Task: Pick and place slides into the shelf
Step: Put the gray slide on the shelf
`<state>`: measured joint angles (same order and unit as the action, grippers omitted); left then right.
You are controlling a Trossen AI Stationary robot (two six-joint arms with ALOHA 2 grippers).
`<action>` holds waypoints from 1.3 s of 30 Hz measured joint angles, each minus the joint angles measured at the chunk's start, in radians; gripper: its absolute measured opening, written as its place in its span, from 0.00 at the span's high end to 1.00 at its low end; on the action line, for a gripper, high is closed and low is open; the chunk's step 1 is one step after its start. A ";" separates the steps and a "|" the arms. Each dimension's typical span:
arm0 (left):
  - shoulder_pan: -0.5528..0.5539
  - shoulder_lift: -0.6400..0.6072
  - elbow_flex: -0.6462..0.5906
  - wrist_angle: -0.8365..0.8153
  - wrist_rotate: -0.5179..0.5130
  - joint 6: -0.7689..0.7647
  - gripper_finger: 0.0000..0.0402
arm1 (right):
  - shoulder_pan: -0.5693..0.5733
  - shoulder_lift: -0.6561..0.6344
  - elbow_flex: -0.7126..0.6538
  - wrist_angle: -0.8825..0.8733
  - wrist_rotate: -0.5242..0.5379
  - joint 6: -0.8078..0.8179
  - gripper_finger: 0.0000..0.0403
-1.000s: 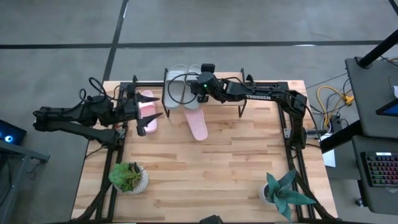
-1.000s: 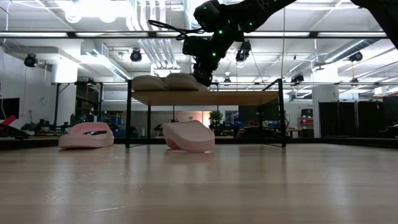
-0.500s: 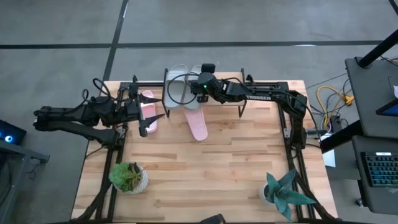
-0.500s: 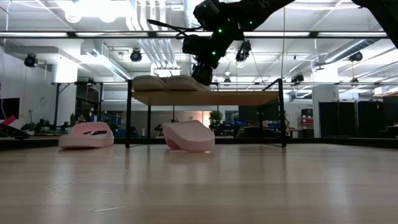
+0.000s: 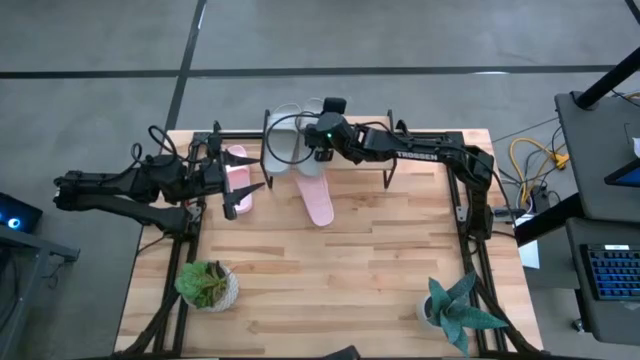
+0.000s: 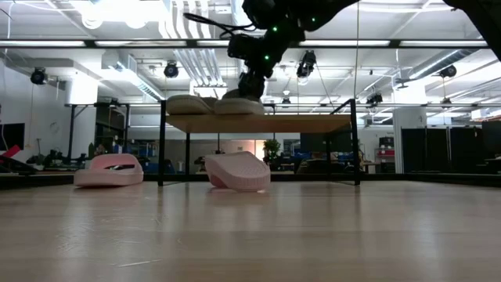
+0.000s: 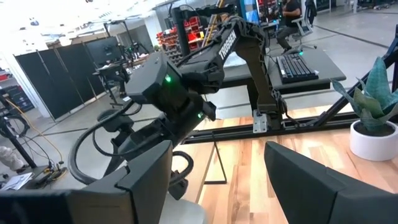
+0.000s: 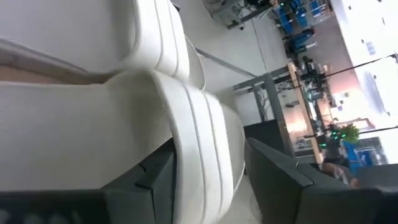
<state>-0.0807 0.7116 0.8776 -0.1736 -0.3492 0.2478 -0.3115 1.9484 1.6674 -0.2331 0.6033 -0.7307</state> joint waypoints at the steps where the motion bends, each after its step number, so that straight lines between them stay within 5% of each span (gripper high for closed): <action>1: 0.000 -0.001 0.000 0.000 0.000 0.000 0.40 | 0.000 0.000 0.011 -0.018 -0.005 0.017 0.57; 39: 0.000 0.027 -0.001 -0.001 0.000 -0.001 0.40 | -0.009 -0.001 0.030 -0.131 -0.058 0.123 0.34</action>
<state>-0.0807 0.7387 0.8764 -0.1750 -0.3489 0.2470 -0.3209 1.9472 1.6978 -0.3637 0.5451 -0.6075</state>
